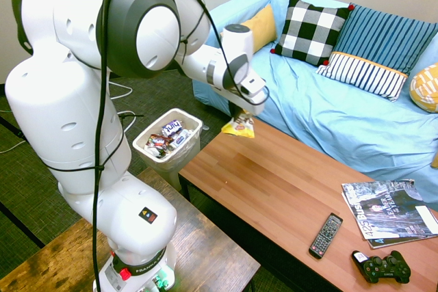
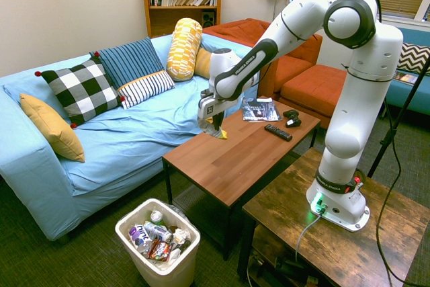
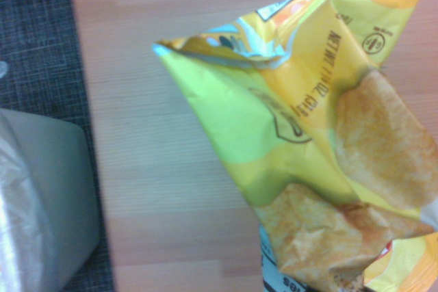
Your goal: Throw the chip bag in the trash bin
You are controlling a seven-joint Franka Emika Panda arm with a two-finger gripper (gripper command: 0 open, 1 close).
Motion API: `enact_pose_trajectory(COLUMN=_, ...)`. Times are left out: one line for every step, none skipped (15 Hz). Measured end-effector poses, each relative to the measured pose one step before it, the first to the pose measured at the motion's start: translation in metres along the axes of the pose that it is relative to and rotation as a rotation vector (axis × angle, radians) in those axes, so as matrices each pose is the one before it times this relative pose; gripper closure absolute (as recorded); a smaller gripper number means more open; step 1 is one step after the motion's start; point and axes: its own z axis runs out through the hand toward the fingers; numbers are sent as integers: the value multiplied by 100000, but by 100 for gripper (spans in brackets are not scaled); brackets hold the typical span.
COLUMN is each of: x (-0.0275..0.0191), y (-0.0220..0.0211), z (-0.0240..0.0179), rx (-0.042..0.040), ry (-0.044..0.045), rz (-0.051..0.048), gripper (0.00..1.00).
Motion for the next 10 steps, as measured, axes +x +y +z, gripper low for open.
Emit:
enact_pose_trajectory(x=-3116, y=-1610, z=41, rx=-662, ry=1609, rz=-1474, gripper=100)
enact_pose_trajectory(x=-2962, y=-1505, z=72, rx=-405, ry=1515, rz=-1538, gripper=100)
enact_pose_trajectory(x=-2738, y=-1405, z=200, rx=-358, ry=1350, rz=-1780, gripper=100)
enact_pose_trajectory(x=-2392, y=-1314, z=372, rx=-419, ry=1407, rz=-1718, gripper=100)
enact_pose_trajectory(x=-2440, y=-1406, z=567, rx=-534, ry=1253, rz=-1599, gripper=100)
enact_pose_trajectory(x=-2209, y=-1314, z=619, rx=-770, ry=802, rz=-1437, gripper=100)
enact_pose_trajectory(x=-1943, y=-1254, z=613, rx=-922, ry=563, rz=-1404, gripper=100)
enact_pose_trajectory(x=-1666, y=-1211, z=607, rx=-737, ry=793, rz=-1302, gripper=100)
enact_pose_trajectory(x=-1732, y=-1270, z=600, rx=-430, ry=678, rz=-1386, gripper=100)
enact_pose_trajectory(x=-1758, y=-1256, z=724, rx=-794, ry=268, rz=-1347, gripper=100)
